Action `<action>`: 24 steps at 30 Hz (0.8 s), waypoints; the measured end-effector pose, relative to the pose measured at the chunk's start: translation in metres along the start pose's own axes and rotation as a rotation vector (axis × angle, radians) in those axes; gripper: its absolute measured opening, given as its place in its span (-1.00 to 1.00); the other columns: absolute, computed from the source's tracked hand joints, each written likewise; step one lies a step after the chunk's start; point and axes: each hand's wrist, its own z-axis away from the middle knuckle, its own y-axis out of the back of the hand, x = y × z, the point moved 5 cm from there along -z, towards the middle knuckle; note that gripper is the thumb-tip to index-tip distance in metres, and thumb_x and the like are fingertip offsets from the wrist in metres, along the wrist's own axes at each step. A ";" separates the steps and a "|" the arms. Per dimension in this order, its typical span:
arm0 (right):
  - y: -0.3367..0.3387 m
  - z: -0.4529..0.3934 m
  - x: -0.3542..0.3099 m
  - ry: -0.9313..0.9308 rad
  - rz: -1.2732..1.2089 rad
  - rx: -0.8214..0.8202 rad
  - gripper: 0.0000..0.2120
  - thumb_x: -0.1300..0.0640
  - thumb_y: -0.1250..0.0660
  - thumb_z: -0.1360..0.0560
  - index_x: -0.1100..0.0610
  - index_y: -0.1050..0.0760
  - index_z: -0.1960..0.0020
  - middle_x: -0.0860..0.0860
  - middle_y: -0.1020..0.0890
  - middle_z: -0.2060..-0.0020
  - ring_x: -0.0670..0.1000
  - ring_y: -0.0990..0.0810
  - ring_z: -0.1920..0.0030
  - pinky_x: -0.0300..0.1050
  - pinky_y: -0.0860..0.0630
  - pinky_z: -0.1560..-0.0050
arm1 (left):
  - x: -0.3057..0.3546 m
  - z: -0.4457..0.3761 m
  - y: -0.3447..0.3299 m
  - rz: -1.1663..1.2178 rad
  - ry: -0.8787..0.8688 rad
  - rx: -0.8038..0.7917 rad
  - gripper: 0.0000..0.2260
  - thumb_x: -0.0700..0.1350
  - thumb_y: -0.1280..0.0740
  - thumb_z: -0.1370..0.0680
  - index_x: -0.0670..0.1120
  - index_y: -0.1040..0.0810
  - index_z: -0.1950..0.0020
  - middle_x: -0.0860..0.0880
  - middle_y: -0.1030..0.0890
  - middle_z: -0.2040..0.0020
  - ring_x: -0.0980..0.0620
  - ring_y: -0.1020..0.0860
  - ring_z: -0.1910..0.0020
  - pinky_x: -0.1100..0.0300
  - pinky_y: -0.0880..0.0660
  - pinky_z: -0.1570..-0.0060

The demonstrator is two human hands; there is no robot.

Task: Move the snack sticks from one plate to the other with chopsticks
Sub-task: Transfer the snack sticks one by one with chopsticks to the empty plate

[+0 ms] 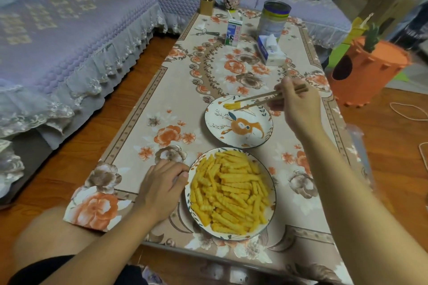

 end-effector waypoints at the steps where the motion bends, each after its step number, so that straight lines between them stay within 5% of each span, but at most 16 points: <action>1: -0.008 -0.006 0.003 0.000 0.008 -0.006 -0.70 0.02 -0.22 -0.70 0.15 -0.61 0.06 0.21 -0.70 0.25 0.18 -0.73 0.24 0.22 -0.69 0.07 | 0.000 0.000 0.000 -0.003 -0.002 0.000 -0.65 0.15 -0.06 -0.64 0.06 -0.60 -0.04 0.20 -0.57 0.05 0.07 -0.46 -0.01 0.02 -0.38 0.05; 6: -0.027 -0.022 0.013 -0.008 0.035 0.002 -0.65 -0.01 -0.23 -0.70 0.23 -0.60 0.04 0.19 -0.69 0.32 0.25 -0.72 0.27 0.31 -0.66 0.09 | 0.001 -0.001 0.000 -0.014 -0.005 -0.007 -0.68 0.13 -0.06 -0.64 0.07 -0.58 -0.02 0.20 -0.54 0.07 0.06 -0.45 0.00 0.03 -0.37 0.06; 24: -0.024 -0.023 0.013 -0.033 0.047 0.029 -0.55 -0.04 -0.20 -0.70 0.35 -0.60 0.01 0.24 -0.70 0.31 0.11 -0.72 0.38 -0.03 -0.70 0.29 | 0.002 -0.001 0.002 0.005 0.000 0.003 -0.66 0.13 -0.07 -0.63 0.06 -0.61 -0.05 0.21 -0.58 0.04 0.09 -0.47 -0.01 0.01 -0.41 0.03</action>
